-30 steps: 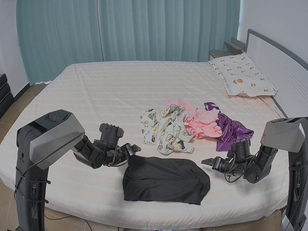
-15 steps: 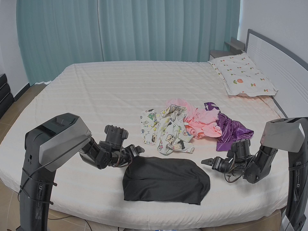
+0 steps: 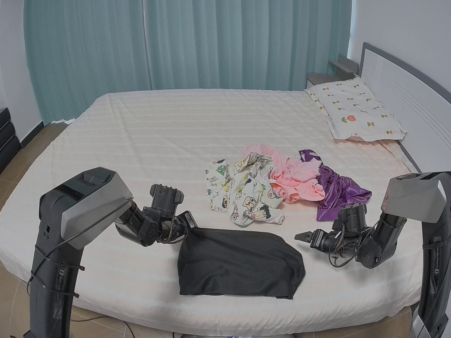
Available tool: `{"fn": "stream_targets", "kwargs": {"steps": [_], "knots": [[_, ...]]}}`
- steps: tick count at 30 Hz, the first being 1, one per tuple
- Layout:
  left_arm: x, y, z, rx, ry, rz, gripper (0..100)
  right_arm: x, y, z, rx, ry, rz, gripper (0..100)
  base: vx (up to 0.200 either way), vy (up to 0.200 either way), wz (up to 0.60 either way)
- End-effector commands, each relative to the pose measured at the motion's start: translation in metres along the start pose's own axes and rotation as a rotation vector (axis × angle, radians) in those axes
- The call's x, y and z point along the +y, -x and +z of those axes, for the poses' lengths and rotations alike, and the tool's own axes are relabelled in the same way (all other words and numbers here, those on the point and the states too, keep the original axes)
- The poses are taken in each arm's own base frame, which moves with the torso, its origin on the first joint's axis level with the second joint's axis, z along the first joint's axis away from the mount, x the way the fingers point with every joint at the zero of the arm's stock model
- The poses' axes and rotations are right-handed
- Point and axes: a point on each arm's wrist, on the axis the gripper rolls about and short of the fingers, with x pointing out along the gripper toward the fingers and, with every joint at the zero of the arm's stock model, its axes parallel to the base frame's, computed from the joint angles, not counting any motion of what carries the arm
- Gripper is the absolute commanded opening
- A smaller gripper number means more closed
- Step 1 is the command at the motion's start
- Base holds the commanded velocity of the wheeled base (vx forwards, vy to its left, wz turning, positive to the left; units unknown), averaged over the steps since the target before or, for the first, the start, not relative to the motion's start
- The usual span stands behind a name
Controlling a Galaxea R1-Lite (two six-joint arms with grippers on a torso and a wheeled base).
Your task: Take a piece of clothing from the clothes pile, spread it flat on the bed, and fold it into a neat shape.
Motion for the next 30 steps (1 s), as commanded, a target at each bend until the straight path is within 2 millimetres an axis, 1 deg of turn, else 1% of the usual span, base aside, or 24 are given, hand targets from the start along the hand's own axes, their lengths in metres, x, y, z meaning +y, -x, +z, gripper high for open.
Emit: {"fn": "stream_targets", "kwargs": {"steps": [1,4,10,13,16,20,25,26,30], "knots": [[0.007,-0.002,0.011,-0.026,0.019,0.009,0,0.001,0.001,0.000,-0.001,0.002,0.004,100,0.000,0.000,0.00],[0.007,-0.003,0.013,-0.031,0.022,0.009,0,0.002,0.001,0.000,0.000,0.004,0.005,100,0.000,0.000,0.00],[0.018,-0.010,0.015,-0.043,0.034,0.045,0,0.010,0.002,-0.010,0.001,0.029,0.037,100,0.000,0.000,0.00],[0.025,-0.012,0.021,-0.036,0.049,0.070,0,0.014,0.006,-0.024,0.035,0.058,0.048,100,0.000,0.000,0.00],[0.027,-0.014,0.024,-0.035,0.055,0.078,0,0.015,0.009,-0.032,0.066,0.082,0.049,100,0.000,0.000,0.00],[0.031,-0.014,0.028,-0.042,0.062,0.083,0,0.012,0.013,-0.040,0.102,0.143,0.057,100,0.000,0.000,0.00],[0.031,-0.014,0.029,-0.044,0.064,0.084,0,0.019,0.016,-0.053,0.130,0.193,0.121,100,0.000,0.000,0.00],[0.031,-0.014,0.029,-0.044,0.064,0.084,100,0.019,0.016,-0.053,0.130,0.193,0.121,100,0.000,0.000,0.00],[0.033,-0.014,0.033,-0.052,0.069,0.085,100,0.022,0.019,-0.056,0.123,0.208,0.149,100,0.000,0.000,0.00]]}}
